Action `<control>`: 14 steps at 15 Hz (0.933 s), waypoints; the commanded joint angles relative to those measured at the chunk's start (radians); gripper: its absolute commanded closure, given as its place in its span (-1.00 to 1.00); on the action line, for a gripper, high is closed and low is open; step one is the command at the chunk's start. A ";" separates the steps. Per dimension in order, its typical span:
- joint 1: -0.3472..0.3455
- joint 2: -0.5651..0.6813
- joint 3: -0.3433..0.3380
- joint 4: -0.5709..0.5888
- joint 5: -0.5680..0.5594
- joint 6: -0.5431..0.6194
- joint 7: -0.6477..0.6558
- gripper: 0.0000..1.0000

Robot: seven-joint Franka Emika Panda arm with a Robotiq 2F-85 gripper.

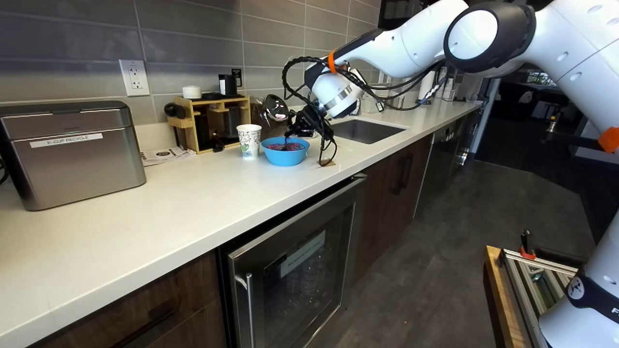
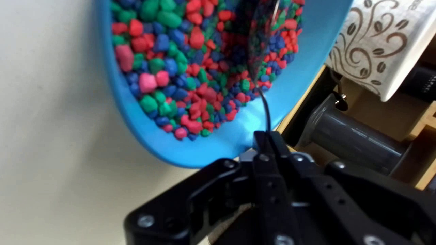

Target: Put some of the contents of the blue bowl into the paper cup using the silver spoon

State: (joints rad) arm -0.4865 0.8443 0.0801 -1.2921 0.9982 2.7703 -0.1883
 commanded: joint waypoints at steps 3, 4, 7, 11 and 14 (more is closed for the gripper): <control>-0.056 -0.017 0.071 -0.014 0.082 0.064 -0.143 1.00; -0.060 -0.027 0.083 -0.025 0.092 0.084 -0.172 1.00; -0.065 -0.056 0.112 -0.055 0.109 0.142 -0.243 1.00; -0.049 -0.093 0.119 -0.109 0.092 0.213 -0.283 1.00; -0.032 -0.122 0.116 -0.155 0.083 0.276 -0.305 1.00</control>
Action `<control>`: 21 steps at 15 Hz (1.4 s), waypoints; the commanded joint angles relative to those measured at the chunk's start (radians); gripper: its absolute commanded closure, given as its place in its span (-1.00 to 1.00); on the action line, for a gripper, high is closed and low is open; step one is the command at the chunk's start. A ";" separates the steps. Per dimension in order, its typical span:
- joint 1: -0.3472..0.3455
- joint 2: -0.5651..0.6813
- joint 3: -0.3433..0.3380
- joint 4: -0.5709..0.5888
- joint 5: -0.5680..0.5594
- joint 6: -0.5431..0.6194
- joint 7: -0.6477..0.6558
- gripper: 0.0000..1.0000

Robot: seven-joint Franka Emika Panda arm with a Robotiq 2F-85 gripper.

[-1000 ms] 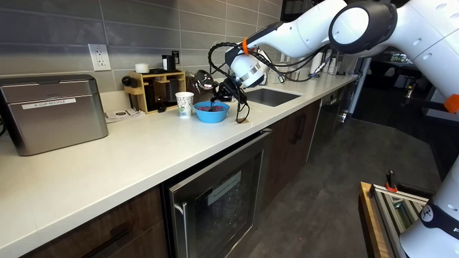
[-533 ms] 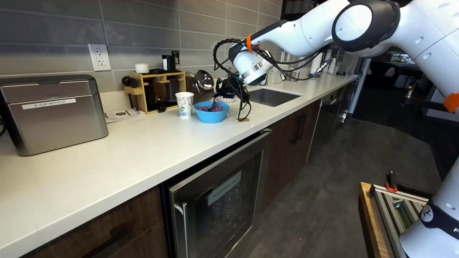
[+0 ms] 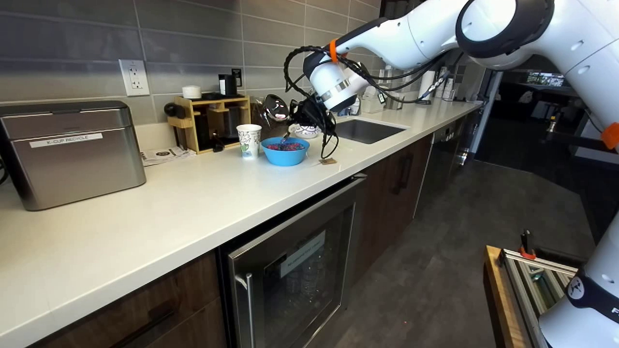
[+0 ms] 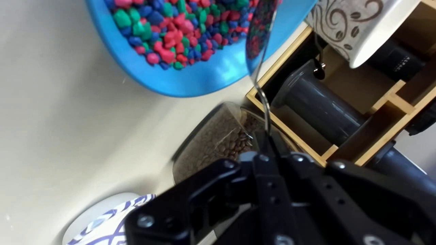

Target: Put some of the contents of the blue bowl into the paper cup using the silver spoon

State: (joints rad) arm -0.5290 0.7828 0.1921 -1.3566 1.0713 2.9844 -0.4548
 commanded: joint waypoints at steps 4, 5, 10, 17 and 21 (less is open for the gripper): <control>0.035 -0.098 0.002 -0.145 0.004 0.165 -0.081 1.00; 0.045 -0.107 -0.003 -0.160 0.000 0.199 -0.088 1.00; 0.071 -0.120 0.002 -0.194 -0.007 0.333 -0.142 1.00; 0.100 -0.081 0.013 -0.178 -0.028 0.493 -0.194 1.00; 0.118 -0.046 0.018 -0.164 -0.051 0.568 -0.198 1.00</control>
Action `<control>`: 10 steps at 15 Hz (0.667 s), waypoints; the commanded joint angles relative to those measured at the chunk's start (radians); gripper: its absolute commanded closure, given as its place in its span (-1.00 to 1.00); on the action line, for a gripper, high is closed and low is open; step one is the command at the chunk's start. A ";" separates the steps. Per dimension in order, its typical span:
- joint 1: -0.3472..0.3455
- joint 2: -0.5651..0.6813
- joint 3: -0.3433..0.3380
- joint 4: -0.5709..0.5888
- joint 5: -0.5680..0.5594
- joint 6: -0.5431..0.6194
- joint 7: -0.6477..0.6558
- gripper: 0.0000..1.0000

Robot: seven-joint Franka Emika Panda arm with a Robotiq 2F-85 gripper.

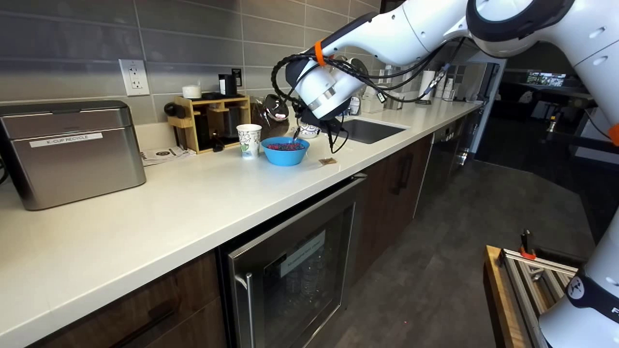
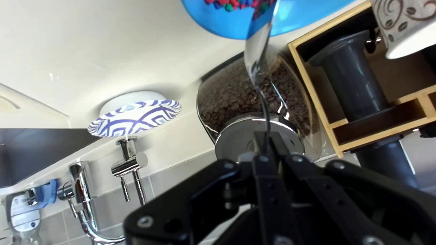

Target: Put some of the contents of the blue bowl into the paper cup using the silver spoon

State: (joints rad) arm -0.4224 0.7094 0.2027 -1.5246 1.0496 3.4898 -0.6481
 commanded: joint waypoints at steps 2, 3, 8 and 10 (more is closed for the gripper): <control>0.025 0.051 0.000 0.013 -0.042 0.103 -0.001 1.00; 0.030 0.062 -0.002 0.016 -0.047 0.121 0.001 1.00; 0.155 0.097 -0.186 0.001 -0.119 0.113 0.198 1.00; 0.162 0.100 -0.191 -0.006 -0.093 0.101 0.195 1.00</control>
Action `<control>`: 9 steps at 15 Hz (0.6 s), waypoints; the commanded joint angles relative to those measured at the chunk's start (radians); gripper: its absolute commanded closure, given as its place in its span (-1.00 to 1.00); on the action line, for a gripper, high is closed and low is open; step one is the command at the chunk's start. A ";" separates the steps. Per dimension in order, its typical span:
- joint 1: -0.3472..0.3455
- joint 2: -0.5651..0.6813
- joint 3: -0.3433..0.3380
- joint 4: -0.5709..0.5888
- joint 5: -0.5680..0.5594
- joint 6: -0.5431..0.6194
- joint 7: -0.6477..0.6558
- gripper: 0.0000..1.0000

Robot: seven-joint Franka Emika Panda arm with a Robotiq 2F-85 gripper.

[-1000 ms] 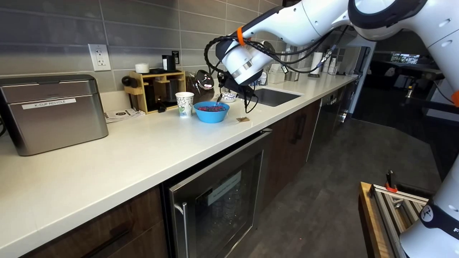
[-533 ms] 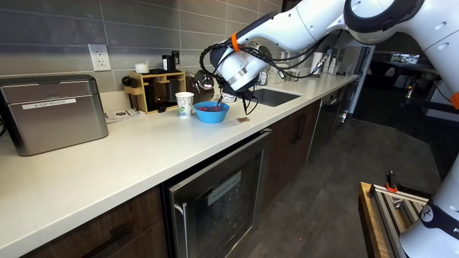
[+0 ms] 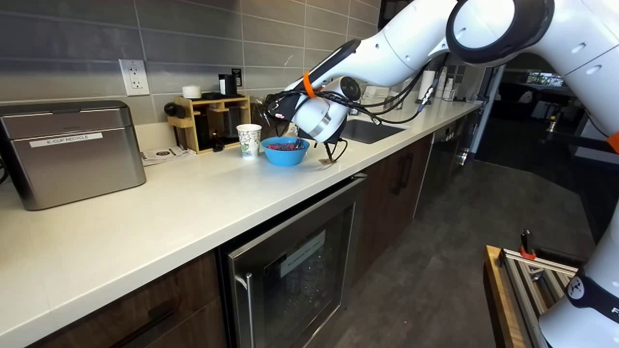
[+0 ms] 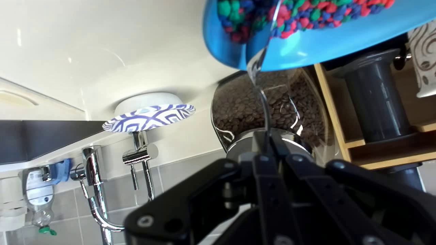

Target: Put some of the contents of the blue bowl into the paper cup using the silver spoon

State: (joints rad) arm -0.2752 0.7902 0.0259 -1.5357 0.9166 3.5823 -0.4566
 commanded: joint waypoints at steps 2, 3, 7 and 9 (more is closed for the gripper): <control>0.013 0.019 -0.011 0.008 0.059 -0.005 0.009 1.00; 0.014 0.019 -0.011 0.010 0.072 -0.007 0.010 1.00; 0.012 0.008 -0.015 0.007 0.158 -0.046 0.007 1.00; 0.006 0.006 -0.016 0.009 0.199 -0.072 0.007 1.00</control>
State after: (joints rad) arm -0.2696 0.7932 0.0254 -1.5173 1.0499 3.5635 -0.4505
